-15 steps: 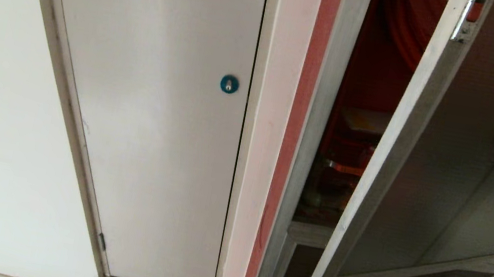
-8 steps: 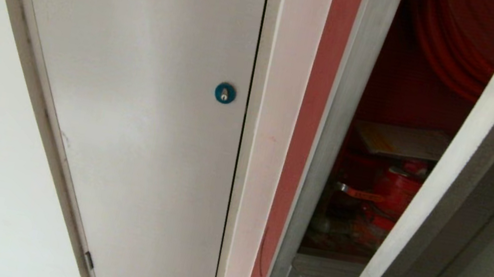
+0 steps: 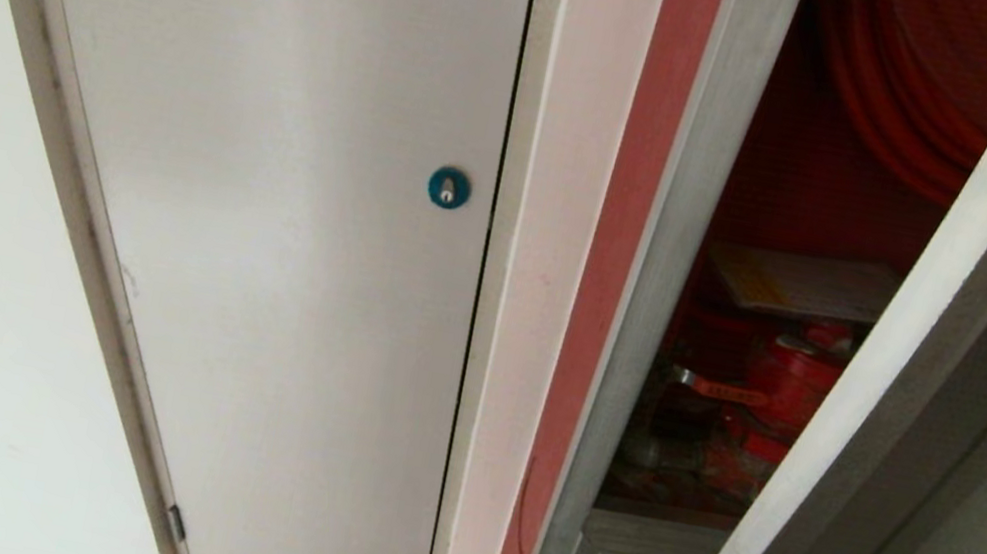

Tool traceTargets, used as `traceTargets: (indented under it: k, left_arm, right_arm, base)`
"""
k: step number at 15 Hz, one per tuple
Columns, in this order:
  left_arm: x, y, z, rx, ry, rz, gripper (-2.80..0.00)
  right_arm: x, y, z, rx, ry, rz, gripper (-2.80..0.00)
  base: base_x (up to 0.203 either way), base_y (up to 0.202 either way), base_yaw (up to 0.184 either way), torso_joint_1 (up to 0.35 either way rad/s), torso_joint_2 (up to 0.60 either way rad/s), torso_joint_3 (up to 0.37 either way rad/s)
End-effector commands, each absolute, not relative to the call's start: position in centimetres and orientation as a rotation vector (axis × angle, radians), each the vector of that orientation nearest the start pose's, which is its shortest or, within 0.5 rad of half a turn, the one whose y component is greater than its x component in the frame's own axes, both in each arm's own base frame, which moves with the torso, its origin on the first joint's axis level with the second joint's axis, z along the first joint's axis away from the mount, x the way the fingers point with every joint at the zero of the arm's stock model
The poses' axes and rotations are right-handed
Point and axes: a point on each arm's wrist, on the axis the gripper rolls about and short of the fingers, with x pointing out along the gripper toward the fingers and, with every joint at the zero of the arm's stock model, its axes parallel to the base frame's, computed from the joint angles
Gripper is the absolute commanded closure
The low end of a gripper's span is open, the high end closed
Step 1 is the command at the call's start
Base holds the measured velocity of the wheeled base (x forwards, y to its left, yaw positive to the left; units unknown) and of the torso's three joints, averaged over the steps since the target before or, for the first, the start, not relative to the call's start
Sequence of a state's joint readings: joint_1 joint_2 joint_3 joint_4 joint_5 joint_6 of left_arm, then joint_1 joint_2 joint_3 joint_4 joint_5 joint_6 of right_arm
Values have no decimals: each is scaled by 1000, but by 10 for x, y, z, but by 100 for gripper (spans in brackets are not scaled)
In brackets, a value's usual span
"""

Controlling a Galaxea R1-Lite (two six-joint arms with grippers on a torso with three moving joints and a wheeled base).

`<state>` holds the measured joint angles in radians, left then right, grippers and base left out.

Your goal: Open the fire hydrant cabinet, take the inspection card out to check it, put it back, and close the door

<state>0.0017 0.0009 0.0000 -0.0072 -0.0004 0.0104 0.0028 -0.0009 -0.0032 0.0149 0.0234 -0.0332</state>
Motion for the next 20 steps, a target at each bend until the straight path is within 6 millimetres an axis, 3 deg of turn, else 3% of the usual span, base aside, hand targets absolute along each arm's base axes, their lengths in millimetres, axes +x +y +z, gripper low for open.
traceTargets:
  k: [1, 20]
  left_arm:
    - [-23, 0, 76, 11, -5, 3, 0]
    - [-22, 0, 75, 11, -3, 2, 0]
  right_arm:
    - [-23, 0, 75, -34, 13, 27, 0]
    - [-23, 0, 75, -22, 10, 23, 0]
  base:
    - [0, 0, 0, 0, 0, 0]
    - [0, 0, 0, 0, 0, 0]
